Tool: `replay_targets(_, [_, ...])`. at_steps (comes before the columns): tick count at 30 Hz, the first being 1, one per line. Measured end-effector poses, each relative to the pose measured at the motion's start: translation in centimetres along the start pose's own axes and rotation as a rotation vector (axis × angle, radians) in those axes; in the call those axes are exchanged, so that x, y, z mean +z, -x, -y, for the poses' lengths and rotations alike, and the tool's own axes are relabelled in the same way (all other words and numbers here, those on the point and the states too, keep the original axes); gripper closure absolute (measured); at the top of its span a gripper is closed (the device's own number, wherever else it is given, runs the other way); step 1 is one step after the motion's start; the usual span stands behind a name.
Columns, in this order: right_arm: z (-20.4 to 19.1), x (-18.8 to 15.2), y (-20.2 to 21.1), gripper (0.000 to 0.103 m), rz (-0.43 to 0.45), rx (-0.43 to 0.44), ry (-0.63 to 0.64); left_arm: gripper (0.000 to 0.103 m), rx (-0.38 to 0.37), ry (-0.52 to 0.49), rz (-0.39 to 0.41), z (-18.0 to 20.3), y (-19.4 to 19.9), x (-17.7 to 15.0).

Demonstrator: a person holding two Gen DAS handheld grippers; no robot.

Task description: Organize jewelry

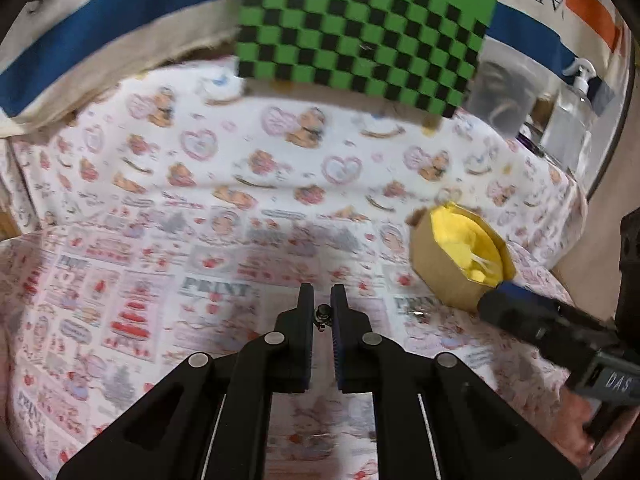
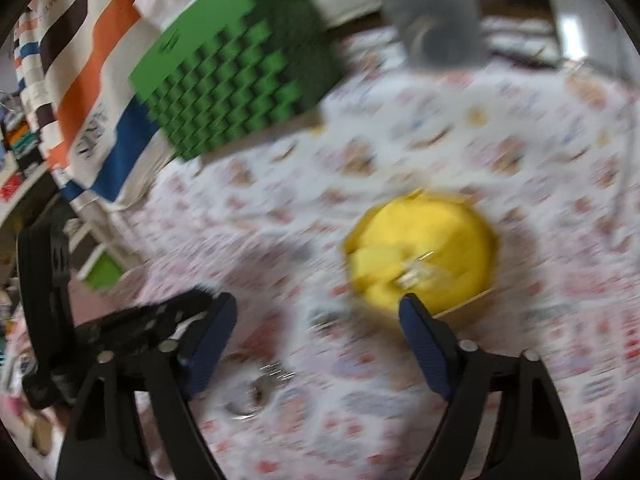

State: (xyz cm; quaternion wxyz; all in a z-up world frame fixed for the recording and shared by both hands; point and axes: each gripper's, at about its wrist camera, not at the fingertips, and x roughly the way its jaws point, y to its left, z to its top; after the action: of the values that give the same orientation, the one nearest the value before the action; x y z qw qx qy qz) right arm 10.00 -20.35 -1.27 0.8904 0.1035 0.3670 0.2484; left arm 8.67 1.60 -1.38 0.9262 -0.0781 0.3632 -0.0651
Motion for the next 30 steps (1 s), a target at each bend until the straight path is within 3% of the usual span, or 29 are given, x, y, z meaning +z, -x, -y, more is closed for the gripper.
replay_targets(3, [-0.7, -0.4, -1.2, 0.043, -0.043, 0.020, 0.007, 0.096, 0.025, 0.020, 0.007, -0.8, -0.1, 0.0])
replay_targets(8, [-1.2, -0.8, -3.1, 0.062, -0.073, -0.042, 0.039, 0.096, 0.045, 0.029, 0.020, -1.5, -0.1, 0.2])
replay_targets(19, [-1.3, -0.8, -5.7, 0.071, -0.089, -0.155, 0.086, 0.096, 0.141, 0.009, 0.110, -1.6, 1.3, 0.1])
replay_targets(22, [-1.2, -0.9, -6.1, 0.073, -0.094, -0.168, 0.092, 0.096, 0.146, -0.005, 0.110, -1.3, 1.2, 0.0])
replay_targets(27, [-0.8, -0.9, -6.7, 0.086, -0.115, -0.178, 0.075, 0.096, 0.174, -0.019, 0.123, -1.2, 1.2, -0.1])
replay_targets(30, [-0.5, -0.9, -6.5, 0.087, -0.111, -0.166, 0.058, 0.096, 0.172, -0.005, 0.122, -1.5, 1.3, 0.0])
